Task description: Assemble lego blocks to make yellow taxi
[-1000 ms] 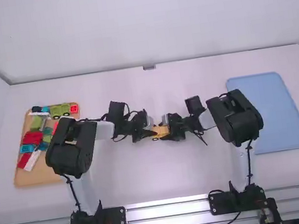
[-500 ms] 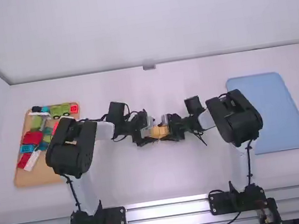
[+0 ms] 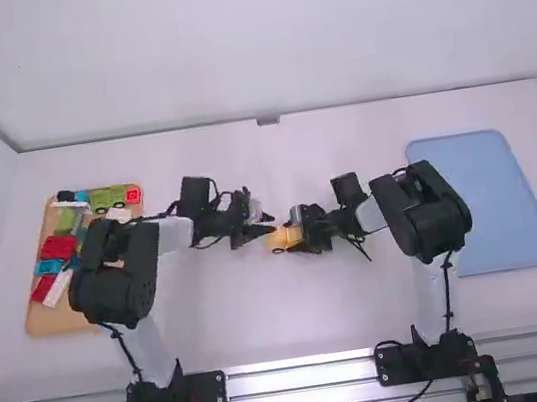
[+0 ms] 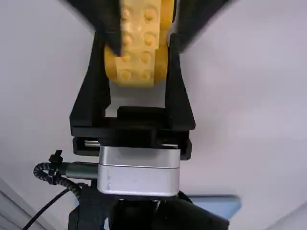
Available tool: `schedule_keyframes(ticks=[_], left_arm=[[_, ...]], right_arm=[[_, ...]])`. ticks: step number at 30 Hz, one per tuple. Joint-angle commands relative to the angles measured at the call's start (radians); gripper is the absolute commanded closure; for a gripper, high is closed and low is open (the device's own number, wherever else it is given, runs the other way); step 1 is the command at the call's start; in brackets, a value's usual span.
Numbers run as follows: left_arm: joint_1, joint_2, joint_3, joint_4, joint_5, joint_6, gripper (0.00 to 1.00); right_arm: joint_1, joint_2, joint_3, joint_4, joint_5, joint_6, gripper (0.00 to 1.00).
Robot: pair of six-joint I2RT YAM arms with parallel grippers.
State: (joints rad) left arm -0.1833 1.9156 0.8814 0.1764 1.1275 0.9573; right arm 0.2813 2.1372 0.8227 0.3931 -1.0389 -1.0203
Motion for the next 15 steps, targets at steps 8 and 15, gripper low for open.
schedule_keyframes(ticks=[8,15], left_arm=[[-0.08,0.013,-0.005,-0.074,-0.152,-0.005,0.98],[-0.09,0.042,-0.006,-0.112,-0.205,-0.033,0.98]], right_arm=[[0.0,0.016,-0.016,-0.012,0.045,0.002,0.5],[0.0,0.016,-0.016,-0.012,0.045,0.002,0.5]])
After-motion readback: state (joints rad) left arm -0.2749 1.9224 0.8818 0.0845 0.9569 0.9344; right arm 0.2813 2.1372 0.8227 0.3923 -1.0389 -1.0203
